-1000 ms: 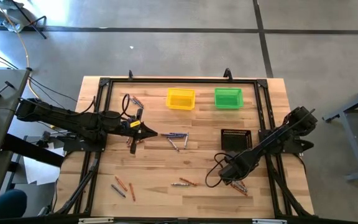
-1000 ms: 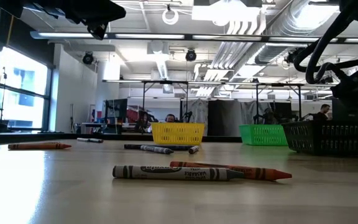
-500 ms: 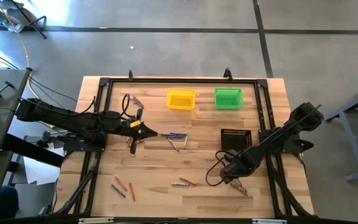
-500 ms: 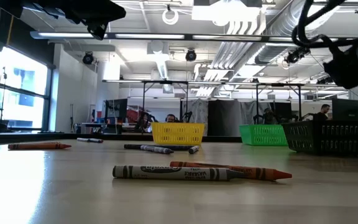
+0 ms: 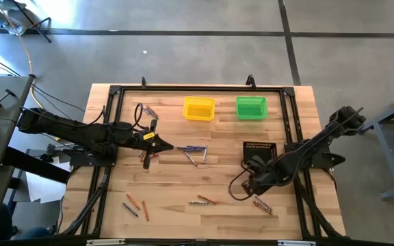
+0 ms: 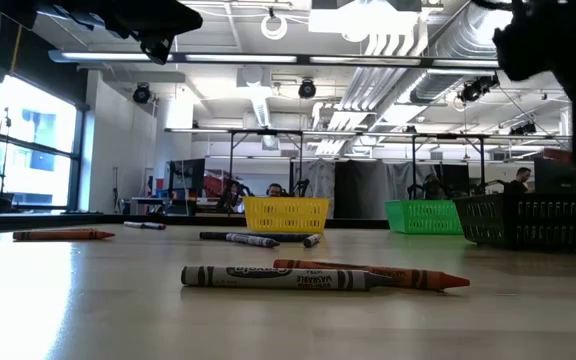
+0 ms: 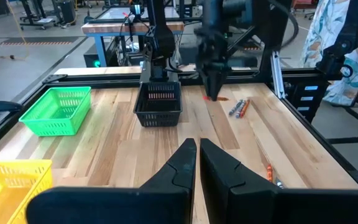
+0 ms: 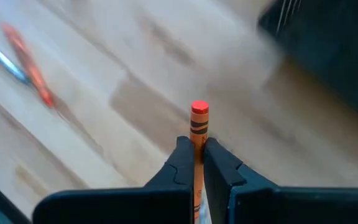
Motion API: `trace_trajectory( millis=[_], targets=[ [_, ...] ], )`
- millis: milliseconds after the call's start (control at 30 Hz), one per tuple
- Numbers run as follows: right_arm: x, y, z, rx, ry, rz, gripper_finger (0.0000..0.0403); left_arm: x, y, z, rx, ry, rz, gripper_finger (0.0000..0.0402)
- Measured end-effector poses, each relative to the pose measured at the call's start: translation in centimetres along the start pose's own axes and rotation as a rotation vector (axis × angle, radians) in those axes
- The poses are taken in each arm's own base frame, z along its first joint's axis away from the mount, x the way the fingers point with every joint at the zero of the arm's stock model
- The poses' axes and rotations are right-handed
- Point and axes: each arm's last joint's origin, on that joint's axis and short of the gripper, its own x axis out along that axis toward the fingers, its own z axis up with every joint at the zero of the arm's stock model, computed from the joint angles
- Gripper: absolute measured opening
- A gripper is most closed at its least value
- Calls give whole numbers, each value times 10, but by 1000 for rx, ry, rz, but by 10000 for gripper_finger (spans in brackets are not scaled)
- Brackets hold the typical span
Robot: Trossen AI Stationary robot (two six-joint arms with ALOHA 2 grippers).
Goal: Sort crayons
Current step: Put the orange crayon into the green bin
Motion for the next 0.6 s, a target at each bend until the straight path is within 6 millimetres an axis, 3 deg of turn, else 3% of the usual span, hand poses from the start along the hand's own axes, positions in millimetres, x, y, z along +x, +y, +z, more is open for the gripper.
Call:
trace_trajectory(
  millis=[233, 433, 600],
  targets=[
    [-20, -12, 14, -20, -281, -22, 0, 0, 1, 0, 1, 0, 48, 10],
    [-25, -29, 35, 4, -534, -186, 0, 0, 2, 0, 1, 0, 76, 10],
    [-23, -43, 61, 36, -599, -331, 0, 0, 2, 0, 1, 0, 76, 10]
  ],
)
